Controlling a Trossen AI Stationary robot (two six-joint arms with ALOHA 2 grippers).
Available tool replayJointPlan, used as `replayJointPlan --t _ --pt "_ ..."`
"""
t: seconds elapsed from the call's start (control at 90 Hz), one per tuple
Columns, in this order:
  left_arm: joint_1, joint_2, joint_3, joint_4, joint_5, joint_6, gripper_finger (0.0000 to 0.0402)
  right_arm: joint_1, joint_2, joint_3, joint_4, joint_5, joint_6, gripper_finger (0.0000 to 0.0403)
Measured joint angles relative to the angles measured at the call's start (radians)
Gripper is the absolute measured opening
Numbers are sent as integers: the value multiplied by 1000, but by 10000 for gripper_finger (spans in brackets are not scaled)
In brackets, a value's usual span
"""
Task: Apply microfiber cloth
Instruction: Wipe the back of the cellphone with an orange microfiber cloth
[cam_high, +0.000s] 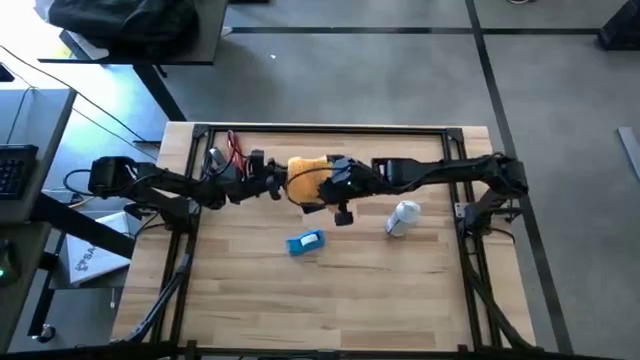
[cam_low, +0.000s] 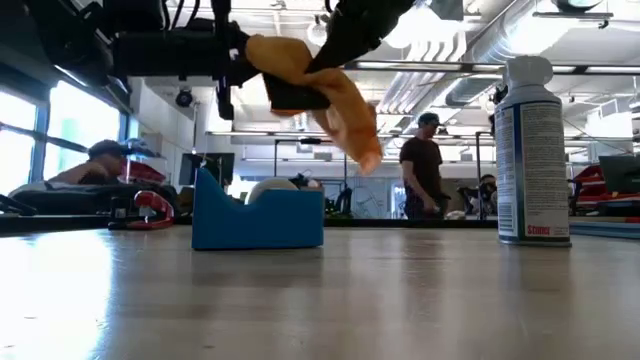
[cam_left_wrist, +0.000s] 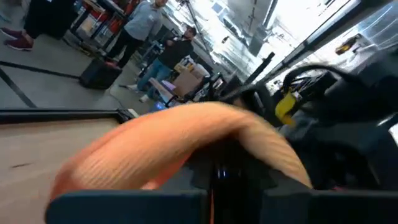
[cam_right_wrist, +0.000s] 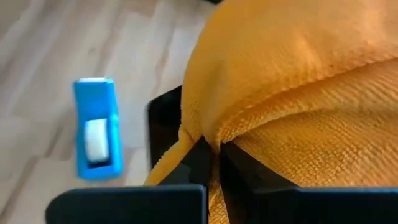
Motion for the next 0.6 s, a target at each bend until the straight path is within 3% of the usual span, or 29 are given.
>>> replayJointPlan --t 0.2,0.444,0.6 --pt "-3 0 0 17 10 1 13 -4 1 0 16 -6 -25 0" --pt "-9 0 0 31 0 19 13 -49 1 0 155 17 -87 0" --pt "-9 0 0 30 2 18 13 -75 -3 37 171 71 -135 0"
